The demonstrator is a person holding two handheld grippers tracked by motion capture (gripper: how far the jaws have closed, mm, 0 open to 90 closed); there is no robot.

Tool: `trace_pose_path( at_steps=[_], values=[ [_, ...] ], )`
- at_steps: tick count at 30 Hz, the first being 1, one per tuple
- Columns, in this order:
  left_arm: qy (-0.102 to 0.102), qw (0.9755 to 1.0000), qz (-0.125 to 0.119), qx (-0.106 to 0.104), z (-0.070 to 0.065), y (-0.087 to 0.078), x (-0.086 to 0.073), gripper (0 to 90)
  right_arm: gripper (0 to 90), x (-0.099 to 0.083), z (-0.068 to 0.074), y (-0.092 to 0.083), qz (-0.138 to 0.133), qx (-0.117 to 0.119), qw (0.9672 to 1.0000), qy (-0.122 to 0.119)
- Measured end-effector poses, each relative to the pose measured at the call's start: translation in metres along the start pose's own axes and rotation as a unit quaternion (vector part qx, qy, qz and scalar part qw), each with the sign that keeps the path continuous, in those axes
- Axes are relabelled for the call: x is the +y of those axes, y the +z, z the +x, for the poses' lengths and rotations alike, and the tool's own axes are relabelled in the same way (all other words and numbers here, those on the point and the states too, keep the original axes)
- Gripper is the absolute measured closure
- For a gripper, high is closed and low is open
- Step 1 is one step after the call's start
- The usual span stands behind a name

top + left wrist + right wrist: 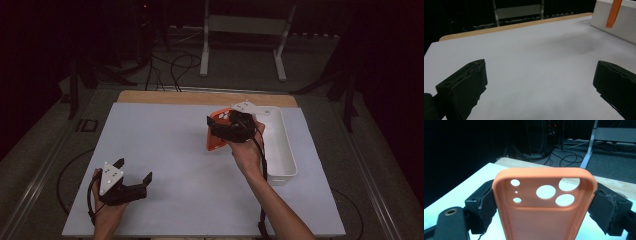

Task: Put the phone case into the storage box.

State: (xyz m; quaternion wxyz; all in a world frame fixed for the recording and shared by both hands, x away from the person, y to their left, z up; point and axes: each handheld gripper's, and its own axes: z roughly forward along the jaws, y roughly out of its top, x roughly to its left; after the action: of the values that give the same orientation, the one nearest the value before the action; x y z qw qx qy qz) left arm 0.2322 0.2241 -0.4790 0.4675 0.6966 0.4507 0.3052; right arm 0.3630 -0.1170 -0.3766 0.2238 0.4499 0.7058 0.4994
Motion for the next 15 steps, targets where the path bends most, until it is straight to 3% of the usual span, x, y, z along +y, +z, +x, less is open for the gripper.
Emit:
trace_pose_path(
  at_steps=[15],
  values=[
    [0.003, 1.0, -0.004, 0.003, 0.003, -0.004, -0.006, 0.1, 16.3, 0.015, -0.011, 0.005, -0.004, -0.013, 0.9997, 0.018]
  ],
)
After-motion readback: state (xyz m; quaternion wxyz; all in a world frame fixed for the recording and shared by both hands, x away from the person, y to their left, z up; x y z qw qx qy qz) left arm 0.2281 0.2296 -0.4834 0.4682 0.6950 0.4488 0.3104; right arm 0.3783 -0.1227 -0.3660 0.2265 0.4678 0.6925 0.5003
